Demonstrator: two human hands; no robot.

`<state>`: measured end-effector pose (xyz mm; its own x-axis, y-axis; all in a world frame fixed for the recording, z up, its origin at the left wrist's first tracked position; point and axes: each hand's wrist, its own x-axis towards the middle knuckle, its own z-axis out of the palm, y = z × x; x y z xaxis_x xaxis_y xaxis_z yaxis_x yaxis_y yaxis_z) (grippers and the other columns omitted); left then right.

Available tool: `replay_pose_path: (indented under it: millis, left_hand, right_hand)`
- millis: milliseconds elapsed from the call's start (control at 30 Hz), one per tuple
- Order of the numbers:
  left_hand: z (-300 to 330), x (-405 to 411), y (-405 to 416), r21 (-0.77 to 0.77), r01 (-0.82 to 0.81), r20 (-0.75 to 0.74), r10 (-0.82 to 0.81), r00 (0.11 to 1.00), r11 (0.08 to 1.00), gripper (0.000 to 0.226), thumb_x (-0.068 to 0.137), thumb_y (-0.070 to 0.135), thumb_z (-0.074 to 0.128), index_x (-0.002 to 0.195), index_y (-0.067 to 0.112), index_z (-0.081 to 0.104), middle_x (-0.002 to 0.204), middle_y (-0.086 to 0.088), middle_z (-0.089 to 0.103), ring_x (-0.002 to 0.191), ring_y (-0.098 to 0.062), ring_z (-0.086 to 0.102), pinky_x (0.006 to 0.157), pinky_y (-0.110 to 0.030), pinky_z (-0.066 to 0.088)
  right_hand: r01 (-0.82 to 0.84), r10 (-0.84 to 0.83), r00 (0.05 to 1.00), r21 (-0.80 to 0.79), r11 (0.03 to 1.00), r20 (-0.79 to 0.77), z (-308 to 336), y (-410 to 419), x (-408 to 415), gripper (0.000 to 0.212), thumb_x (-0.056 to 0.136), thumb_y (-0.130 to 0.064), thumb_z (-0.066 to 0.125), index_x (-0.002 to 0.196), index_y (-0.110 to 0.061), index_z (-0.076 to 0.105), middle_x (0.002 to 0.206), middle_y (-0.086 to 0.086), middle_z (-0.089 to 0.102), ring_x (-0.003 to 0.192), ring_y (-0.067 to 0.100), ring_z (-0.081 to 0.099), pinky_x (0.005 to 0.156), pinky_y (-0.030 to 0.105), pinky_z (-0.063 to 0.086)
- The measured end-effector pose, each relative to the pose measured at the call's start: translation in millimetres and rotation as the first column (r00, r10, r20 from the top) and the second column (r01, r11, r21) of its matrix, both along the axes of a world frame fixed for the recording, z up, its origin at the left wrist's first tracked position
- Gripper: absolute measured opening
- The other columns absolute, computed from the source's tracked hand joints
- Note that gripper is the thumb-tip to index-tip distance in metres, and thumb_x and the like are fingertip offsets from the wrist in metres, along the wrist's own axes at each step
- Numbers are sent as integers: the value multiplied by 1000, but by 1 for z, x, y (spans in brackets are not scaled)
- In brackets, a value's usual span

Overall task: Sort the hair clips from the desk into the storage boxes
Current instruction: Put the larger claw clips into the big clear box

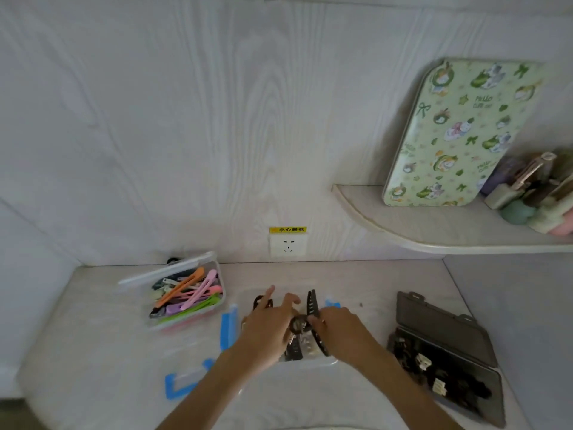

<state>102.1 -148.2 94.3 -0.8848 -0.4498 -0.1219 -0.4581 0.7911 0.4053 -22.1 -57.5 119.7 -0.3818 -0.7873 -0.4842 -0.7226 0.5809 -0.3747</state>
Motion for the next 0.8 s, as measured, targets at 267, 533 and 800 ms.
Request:
replay_pose_path:
  millis: [267,533,800]
  left_hand:
    - [-19,6,-1,-165,-54,33,60,998,985,43,83,34,63,124,24,51,123,9,57,126,-12,44,119,-38,-3]
    - [-13,20,-8,-177,-18,126,41,991,984,60,90,44,50,142,23,29,143,5,42,137,-16,29,119,-42,0]
    - [47,122,-54,-189,-551,-606,345,717,813,21,87,36,47,96,29,65,100,21,63,98,-1,53,88,-14,35]
  right_hand:
    - [-28,45,995,185,982,-90,-12,-23,14,47,92,-1,44,134,2,25,112,14,58,89,22,56,67,29,43]
    - [-203,249,887,156,967,-389,-12,-20,21,36,87,-2,55,122,-8,50,131,8,39,119,23,42,84,28,44]
    - [-278,253,946,-105,955,-205,19,-54,16,39,98,-23,39,137,-27,39,138,-5,44,124,12,43,101,24,36]
